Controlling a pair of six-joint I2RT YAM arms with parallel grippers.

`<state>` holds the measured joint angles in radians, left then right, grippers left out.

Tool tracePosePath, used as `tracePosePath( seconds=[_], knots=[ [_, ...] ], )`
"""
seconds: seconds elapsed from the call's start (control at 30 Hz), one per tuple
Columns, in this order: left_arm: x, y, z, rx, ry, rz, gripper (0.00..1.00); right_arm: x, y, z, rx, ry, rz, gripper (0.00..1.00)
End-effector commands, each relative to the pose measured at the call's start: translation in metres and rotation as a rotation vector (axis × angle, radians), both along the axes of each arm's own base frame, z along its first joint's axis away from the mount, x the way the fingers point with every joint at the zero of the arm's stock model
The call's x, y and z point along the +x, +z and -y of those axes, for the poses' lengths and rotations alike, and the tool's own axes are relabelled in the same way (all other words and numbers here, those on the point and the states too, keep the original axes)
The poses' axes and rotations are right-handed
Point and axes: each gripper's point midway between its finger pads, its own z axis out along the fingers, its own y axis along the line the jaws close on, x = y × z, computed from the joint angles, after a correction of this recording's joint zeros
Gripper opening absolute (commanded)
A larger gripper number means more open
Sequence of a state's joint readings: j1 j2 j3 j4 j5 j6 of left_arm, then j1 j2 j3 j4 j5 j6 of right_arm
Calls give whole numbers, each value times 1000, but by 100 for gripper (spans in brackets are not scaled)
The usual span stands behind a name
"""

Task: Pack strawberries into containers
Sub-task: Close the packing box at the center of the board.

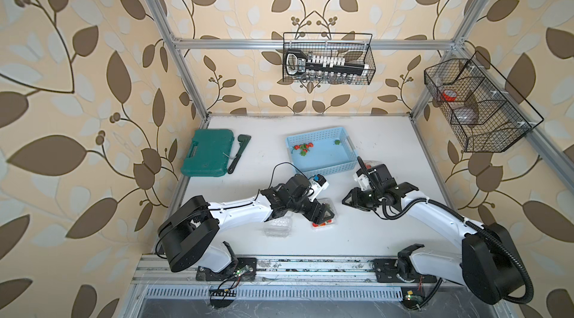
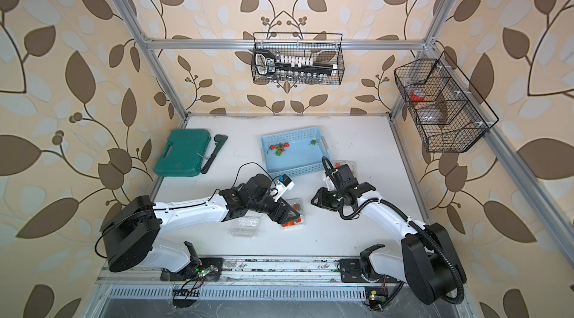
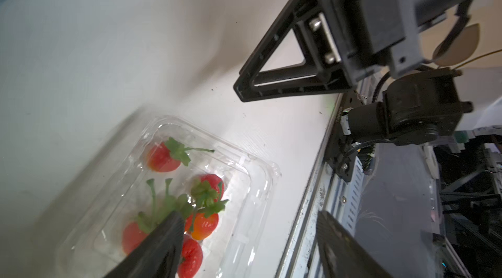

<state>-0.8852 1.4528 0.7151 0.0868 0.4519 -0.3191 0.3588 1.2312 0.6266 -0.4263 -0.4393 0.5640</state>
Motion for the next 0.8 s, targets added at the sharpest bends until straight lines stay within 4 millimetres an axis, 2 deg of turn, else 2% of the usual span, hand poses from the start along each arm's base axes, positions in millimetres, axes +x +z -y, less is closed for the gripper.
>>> tracePosePath(
  seconds=[0.0, 0.13, 0.33, 0.63, 0.77],
  knots=[
    [4, -16, -3, 99, -7, 63, 78, -1, 5, -8, 33, 31, 9, 40],
    [1, -28, -1, 156, -23, 83, 78, -8, 3, -20, 27, 87, 2, 40],
    [-1, -28, 3, 171, -42, 101, 77, -24, -11, -32, 18, 145, -45, 41],
    [-2, -34, 1, 184, -43, 96, 77, -42, -22, -44, 9, 202, -75, 40],
    [-2, -36, -1, 189, -37, 96, 77, -50, -33, -42, -12, 206, -107, 40]
  ],
)
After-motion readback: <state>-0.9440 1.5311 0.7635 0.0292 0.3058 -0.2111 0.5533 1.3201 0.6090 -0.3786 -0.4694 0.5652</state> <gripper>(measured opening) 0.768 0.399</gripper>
